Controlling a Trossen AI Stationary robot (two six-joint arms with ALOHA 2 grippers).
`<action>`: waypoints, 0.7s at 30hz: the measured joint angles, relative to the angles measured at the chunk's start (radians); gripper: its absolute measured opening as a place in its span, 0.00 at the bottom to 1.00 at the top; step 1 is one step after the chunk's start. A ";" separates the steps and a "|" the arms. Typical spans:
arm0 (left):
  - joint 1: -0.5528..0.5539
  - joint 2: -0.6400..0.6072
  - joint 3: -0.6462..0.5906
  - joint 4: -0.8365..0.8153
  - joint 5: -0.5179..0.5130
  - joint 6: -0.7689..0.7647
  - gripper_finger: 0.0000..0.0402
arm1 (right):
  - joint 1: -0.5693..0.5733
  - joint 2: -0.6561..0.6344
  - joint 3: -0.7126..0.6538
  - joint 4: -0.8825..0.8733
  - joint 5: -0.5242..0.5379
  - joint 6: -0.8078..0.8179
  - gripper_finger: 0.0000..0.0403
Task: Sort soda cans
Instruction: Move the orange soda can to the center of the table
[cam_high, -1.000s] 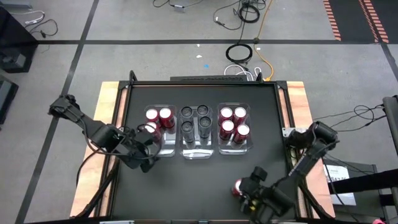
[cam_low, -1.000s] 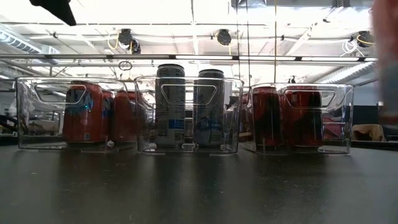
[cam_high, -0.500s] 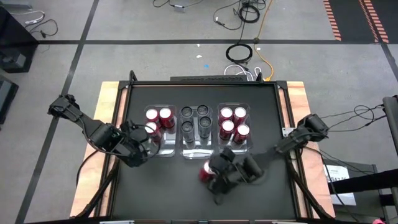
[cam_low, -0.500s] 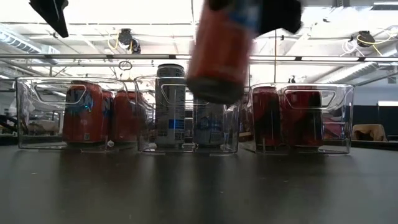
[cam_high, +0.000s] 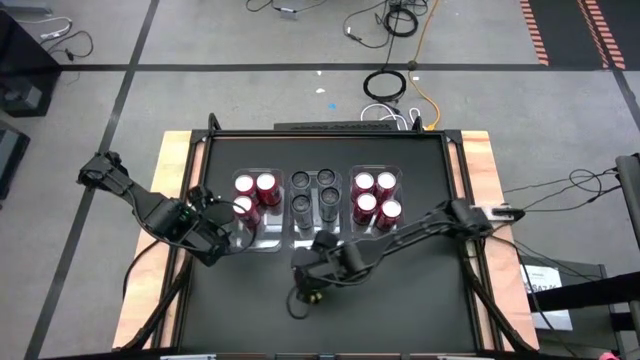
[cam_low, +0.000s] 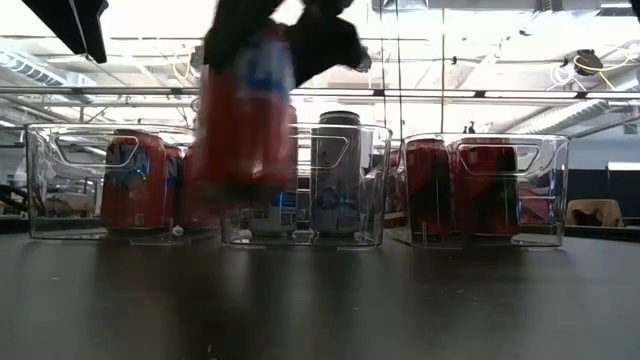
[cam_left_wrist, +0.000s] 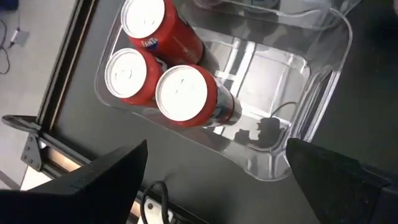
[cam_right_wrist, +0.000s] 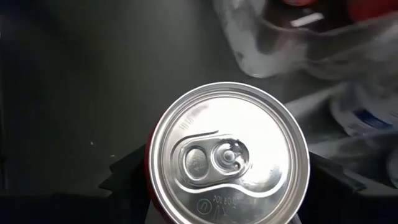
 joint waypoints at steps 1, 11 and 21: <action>0.000 0.000 0.000 0.001 -0.007 0.001 0.98 | -0.004 0.030 0.035 -0.002 -0.017 -0.015 0.72; 0.000 -0.001 0.000 -0.006 -0.028 0.021 0.98 | -0.018 0.191 0.222 0.009 -0.054 -0.052 0.73; 0.000 -0.001 0.000 -0.007 -0.028 0.024 0.98 | -0.017 0.194 0.220 -0.008 -0.068 -0.080 0.76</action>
